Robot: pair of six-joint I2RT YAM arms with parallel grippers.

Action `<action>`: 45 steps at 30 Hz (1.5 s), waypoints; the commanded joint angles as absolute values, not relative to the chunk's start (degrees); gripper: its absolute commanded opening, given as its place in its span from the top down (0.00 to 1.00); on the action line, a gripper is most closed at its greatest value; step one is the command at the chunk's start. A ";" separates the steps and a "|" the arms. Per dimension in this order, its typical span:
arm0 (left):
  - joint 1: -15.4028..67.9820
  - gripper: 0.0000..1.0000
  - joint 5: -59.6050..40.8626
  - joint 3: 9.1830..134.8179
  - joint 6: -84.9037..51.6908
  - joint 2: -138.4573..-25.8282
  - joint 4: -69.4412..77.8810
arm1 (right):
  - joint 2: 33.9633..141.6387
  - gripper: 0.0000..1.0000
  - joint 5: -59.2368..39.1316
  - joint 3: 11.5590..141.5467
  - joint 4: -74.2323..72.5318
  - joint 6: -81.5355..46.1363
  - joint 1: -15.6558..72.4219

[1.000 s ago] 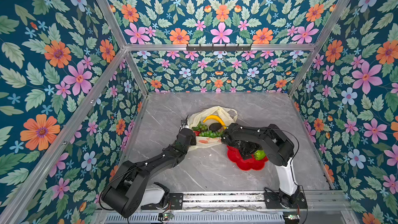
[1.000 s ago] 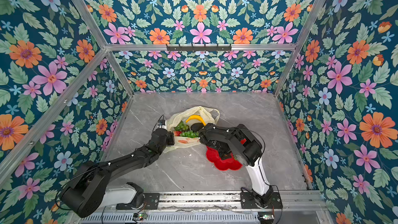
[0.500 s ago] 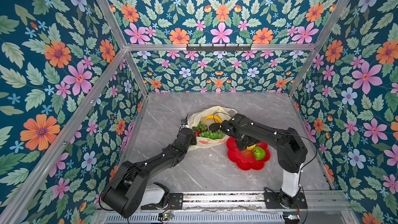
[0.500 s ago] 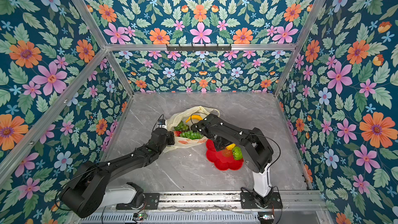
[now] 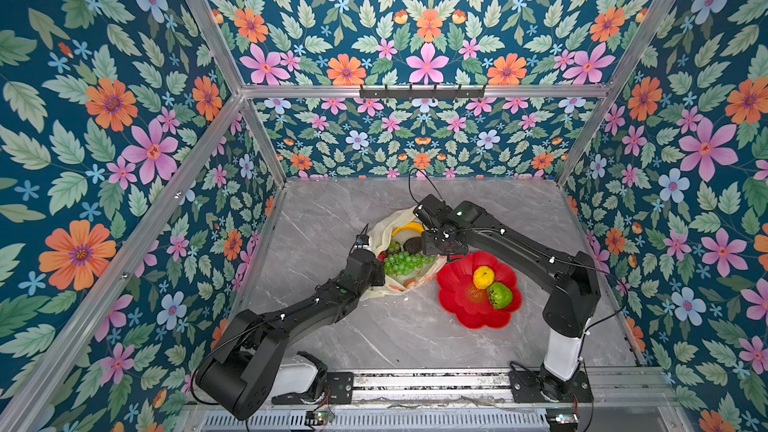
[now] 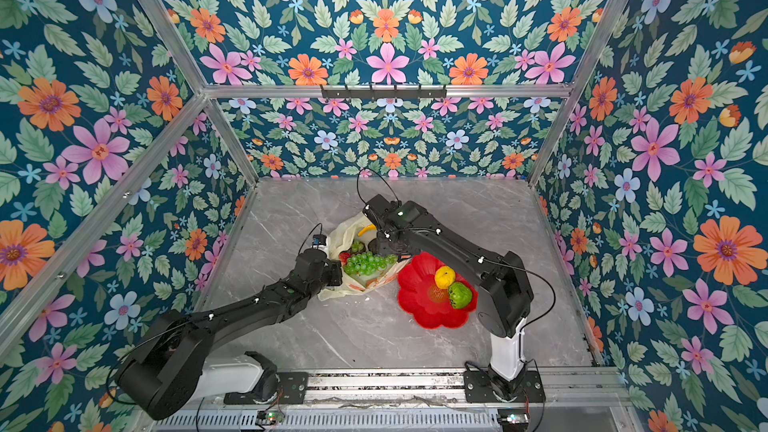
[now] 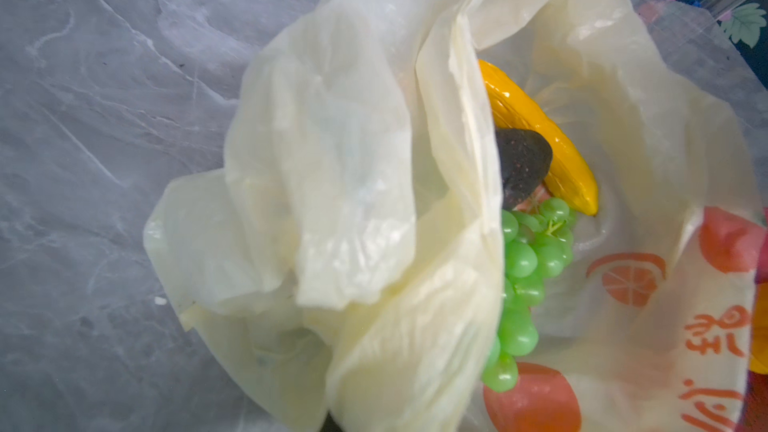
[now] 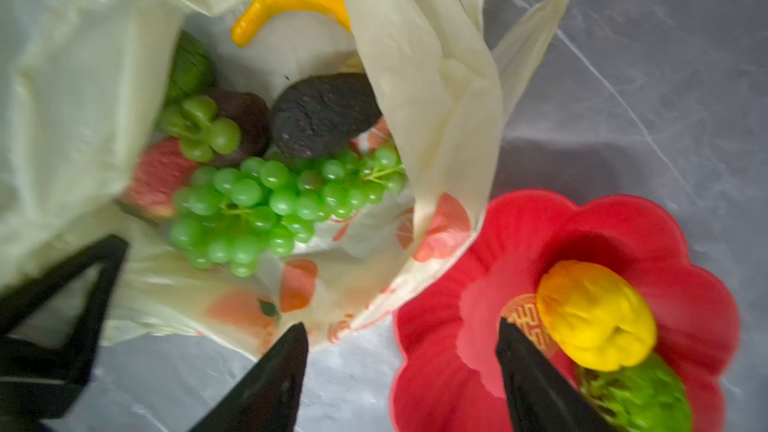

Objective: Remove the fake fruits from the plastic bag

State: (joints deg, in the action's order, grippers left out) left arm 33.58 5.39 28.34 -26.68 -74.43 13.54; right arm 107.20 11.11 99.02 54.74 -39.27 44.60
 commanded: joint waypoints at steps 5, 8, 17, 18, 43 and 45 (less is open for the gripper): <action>35.11 1.00 5.71 26.99 -30.28 -73.24 13.60 | 109.98 0.27 4.75 97.64 40.15 -48.73 43.99; 35.40 1.00 5.62 27.23 -31.54 -73.04 13.89 | 110.64 0.28 1.85 95.29 35.61 -52.73 42.80; 37.61 1.00 5.03 27.60 -35.40 -73.69 16.69 | 112.03 0.30 -0.70 88.41 24.24 -64.75 39.82; 37.92 1.00 5.01 27.68 -35.42 -73.82 16.85 | 112.57 0.30 -0.90 88.50 23.85 -65.33 39.60; 42.46 0.99 7.11 28.28 -35.31 -74.55 17.23 | 122.60 0.30 3.46 97.34 31.21 -64.47 38.04; 42.56 0.98 7.07 28.49 -35.20 -74.92 17.23 | 123.19 0.30 3.67 97.56 30.84 -64.19 37.99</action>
